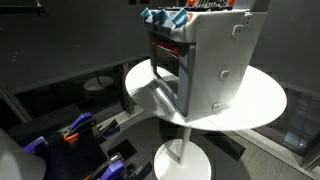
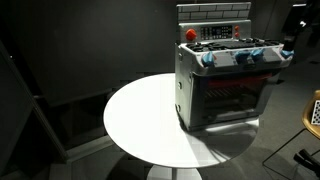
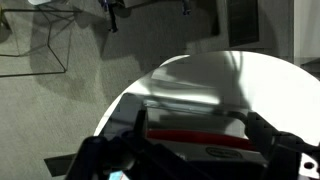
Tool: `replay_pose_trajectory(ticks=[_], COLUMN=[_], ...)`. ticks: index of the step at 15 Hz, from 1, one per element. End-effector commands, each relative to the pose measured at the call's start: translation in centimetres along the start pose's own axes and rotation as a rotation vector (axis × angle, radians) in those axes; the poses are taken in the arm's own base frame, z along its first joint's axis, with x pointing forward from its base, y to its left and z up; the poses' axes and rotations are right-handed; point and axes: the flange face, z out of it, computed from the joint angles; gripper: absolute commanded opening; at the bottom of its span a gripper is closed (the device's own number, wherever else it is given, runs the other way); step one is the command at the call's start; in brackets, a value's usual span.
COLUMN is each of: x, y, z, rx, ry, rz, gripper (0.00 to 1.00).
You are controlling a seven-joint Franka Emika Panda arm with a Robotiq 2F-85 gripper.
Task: Press the top right orange button on the stove
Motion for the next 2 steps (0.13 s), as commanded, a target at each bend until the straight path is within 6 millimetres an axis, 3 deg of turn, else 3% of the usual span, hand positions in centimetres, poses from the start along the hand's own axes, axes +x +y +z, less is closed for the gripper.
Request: replay_pose_trajectory(ticks=[1,2], x=[-0.20,-0.35], y=[0.02,0.04], z=[0.21,0.37], rx=[0.000,0.002], ry=[-0.006,-0.010], rz=[-0.003,-0.008], gripper=[1.00,1.00])
